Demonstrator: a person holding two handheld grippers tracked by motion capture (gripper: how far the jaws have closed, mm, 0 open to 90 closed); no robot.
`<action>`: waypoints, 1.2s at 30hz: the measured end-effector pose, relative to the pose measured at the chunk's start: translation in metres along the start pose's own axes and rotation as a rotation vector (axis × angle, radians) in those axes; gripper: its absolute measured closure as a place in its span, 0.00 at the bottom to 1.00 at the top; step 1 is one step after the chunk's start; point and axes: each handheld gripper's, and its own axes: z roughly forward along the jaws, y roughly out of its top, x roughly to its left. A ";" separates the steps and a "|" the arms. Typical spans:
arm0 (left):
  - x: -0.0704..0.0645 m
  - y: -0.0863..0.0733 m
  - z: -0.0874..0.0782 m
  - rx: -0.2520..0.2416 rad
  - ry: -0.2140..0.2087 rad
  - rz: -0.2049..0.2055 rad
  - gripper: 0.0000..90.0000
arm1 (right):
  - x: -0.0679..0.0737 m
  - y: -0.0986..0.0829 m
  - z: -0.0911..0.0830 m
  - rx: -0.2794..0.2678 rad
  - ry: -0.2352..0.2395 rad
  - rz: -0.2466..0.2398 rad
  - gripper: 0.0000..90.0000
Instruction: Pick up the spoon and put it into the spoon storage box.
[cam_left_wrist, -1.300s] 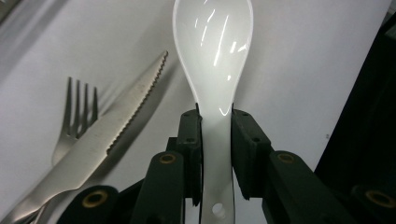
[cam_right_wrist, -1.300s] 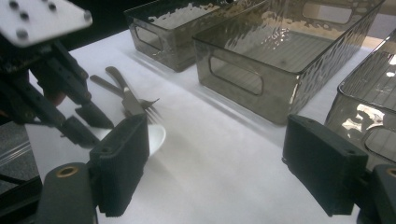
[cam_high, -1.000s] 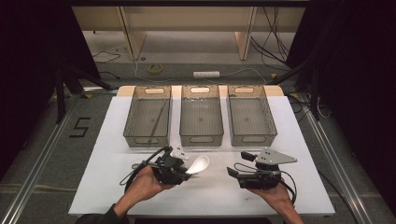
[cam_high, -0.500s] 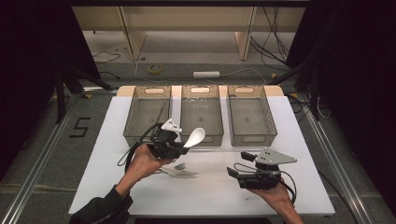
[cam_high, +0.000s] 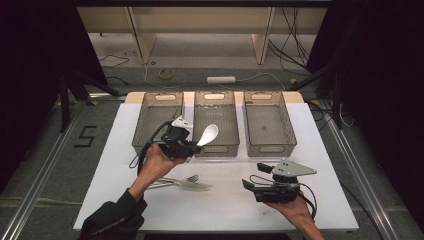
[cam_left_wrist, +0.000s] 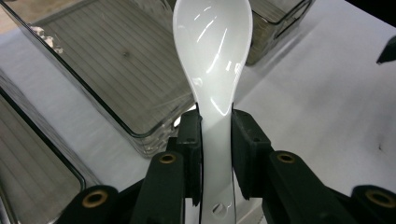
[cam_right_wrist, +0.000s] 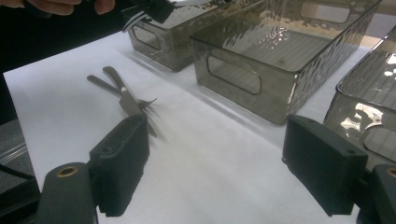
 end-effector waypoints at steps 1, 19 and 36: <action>0.002 0.002 0.001 -0.004 0.002 -0.003 0.82 | 0.000 0.000 0.000 0.000 0.000 -0.001 0.26; 0.031 0.038 0.007 -0.035 0.032 -0.039 0.82 | -0.001 0.000 -0.001 -0.005 -0.001 0.005 0.26; 0.046 0.056 0.036 -0.039 0.040 -0.098 0.82 | -0.001 -0.001 0.000 -0.001 0.002 0.008 0.26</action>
